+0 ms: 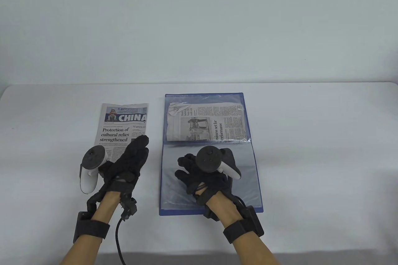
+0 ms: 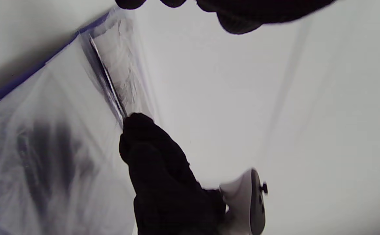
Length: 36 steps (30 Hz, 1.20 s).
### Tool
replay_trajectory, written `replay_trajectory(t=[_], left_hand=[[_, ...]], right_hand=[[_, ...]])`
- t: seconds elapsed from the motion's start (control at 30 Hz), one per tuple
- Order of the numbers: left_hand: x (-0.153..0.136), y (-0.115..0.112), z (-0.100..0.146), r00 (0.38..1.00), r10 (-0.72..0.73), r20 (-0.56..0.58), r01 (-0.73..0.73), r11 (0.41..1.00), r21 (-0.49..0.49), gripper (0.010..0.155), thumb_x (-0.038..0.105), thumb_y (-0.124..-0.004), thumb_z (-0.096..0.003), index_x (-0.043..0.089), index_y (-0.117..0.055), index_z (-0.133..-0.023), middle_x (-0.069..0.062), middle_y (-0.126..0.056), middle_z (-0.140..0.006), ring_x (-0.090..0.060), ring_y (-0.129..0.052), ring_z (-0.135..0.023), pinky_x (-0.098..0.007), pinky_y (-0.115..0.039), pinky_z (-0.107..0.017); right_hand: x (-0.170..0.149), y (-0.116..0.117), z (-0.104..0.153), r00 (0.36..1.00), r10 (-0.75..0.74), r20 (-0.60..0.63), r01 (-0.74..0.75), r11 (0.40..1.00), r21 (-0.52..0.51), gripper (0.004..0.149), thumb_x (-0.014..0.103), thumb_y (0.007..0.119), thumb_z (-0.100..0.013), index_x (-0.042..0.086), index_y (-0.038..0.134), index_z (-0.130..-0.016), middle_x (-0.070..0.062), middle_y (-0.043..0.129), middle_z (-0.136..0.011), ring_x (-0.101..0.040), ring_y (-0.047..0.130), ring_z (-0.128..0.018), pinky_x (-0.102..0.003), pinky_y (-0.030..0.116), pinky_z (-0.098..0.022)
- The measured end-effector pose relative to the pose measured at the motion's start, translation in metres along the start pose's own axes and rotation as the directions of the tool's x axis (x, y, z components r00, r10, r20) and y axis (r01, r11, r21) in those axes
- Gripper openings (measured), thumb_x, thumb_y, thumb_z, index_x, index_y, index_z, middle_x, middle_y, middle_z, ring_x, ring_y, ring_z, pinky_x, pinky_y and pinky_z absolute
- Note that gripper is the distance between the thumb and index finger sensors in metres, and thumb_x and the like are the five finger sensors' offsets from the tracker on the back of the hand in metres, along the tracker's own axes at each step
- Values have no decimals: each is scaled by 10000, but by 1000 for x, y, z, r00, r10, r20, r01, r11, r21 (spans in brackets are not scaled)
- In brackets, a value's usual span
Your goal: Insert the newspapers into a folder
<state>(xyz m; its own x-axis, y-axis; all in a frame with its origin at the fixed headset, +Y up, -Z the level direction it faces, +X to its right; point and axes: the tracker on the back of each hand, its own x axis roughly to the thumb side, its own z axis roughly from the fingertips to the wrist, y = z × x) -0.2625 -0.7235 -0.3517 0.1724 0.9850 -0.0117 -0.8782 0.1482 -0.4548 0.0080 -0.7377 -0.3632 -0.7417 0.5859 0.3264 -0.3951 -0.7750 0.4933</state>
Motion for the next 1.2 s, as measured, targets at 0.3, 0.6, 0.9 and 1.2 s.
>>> replay_trajectory(t=[0.3, 0.6, 0.9, 1.2], left_hand=[[11, -11, 5, 996, -89, -7, 88, 994, -60, 639, 456, -574, -657, 332, -287, -1214, -55, -266, -1282, -402, -350, -1180, -631, -351, -865], [-11, -16, 0, 947, -238, -216, 226, 971, -76, 637, 450, -597, -652, 306, -330, -1212, -60, -292, -1281, -396, -298, -1189, -638, -282, -869], [-27, -41, -13, 838, -391, -380, 353, 920, -170, 789, 636, -638, -605, 221, -335, -1204, -74, 64, -1230, -346, 308, -999, -645, 202, -615], [-38, -41, -16, 842, -291, -454, 279, 956, -94, 410, 467, -769, -647, 289, -710, -1012, -19, -257, -1279, -407, 83, -1114, -698, 79, -677]], right_hand=[[10, 44, -21, 905, 420, -61, -403, 896, 189, 588, 443, 834, -580, 115, 569, -990, -239, 315, -1101, -527, 337, -991, -744, 297, -639], [17, 29, -12, 923, 379, -69, -379, 925, 4, 376, 290, 788, -587, 100, 725, -905, -183, 552, -1070, -468, 517, -981, -732, 348, -648], [16, 3, 2, 975, 217, -52, -222, 968, -118, 374, 293, 783, -589, 97, 729, -903, -198, 565, -1058, -475, 504, -980, -736, 341, -645], [13, 2, 2, 984, 174, -47, -179, 978, -111, 374, 296, 775, -591, 95, 728, -903, -203, 566, -1057, -475, 506, -979, -737, 341, -644]])
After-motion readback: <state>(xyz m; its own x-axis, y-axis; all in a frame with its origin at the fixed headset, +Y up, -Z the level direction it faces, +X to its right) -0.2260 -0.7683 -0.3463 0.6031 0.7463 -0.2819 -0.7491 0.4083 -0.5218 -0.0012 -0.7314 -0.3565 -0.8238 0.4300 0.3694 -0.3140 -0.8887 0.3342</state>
